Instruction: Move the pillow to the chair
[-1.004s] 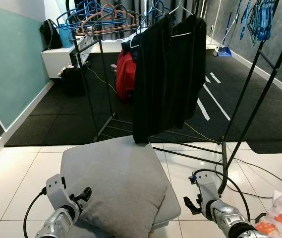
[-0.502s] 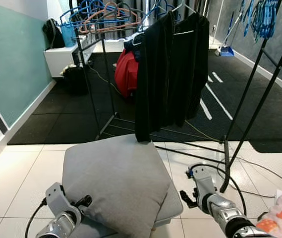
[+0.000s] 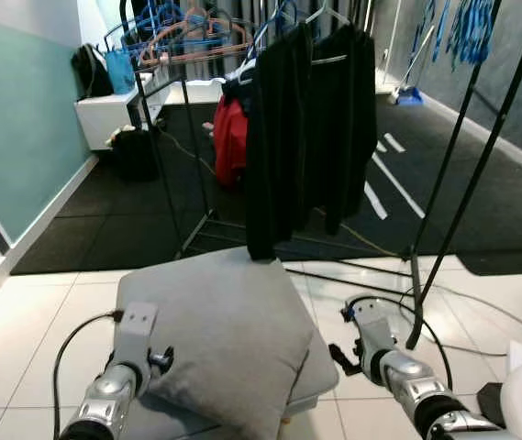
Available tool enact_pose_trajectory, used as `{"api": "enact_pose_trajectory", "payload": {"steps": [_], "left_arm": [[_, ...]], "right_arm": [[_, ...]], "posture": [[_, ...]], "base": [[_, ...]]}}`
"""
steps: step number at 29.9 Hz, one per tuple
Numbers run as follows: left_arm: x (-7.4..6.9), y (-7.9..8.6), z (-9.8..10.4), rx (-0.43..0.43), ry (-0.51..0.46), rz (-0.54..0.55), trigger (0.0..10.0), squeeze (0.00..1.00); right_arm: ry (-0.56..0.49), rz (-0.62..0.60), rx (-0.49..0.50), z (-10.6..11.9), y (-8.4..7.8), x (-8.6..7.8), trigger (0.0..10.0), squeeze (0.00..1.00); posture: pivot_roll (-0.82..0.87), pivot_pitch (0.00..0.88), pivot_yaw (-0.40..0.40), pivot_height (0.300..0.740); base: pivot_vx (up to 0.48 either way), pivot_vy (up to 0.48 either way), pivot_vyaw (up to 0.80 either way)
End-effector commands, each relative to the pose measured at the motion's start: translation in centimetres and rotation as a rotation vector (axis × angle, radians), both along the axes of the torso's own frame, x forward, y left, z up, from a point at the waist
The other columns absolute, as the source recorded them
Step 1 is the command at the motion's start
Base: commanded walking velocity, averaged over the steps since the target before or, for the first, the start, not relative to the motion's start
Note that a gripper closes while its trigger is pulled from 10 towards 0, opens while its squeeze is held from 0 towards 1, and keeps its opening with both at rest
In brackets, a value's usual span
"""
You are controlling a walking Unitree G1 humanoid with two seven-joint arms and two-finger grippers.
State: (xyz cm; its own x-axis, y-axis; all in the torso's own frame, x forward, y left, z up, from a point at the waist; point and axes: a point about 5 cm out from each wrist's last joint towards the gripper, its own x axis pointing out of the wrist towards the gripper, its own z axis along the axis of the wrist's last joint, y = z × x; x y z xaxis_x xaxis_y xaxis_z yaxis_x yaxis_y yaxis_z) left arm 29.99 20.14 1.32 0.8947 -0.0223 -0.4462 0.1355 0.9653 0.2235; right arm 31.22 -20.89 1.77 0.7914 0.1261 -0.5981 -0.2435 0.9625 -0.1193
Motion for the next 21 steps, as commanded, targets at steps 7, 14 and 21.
{"api": "enact_pose_trajectory", "payload": {"steps": [7,14,21], "left_arm": [[0.1,0.4,1.5,0.393,-0.090,-0.334,10.0,0.00],[-1.0,-0.1,0.5,0.708,-0.092,-0.655,10.0,0.00],[-1.0,-0.5,0.8,0.904,-0.182,-0.810,10.0,0.00]], "right_arm": [[-0.001,0.018,-0.002,0.3,0.3,0.3,10.0,0.00],[-0.010,0.008,-0.015,0.9,-0.3,0.7,10.0,0.00],[-0.015,-0.002,-0.020,1.1,-0.6,0.9,10.0,0.00]], "posture": [[-0.21,0.000,0.019,0.615],[-0.22,0.000,0.025,0.585],[-0.22,0.000,0.030,0.560]], "base": [[0.000,0.000,0.00],[0.000,0.000,0.00],[0.000,0.000,0.00]]}}
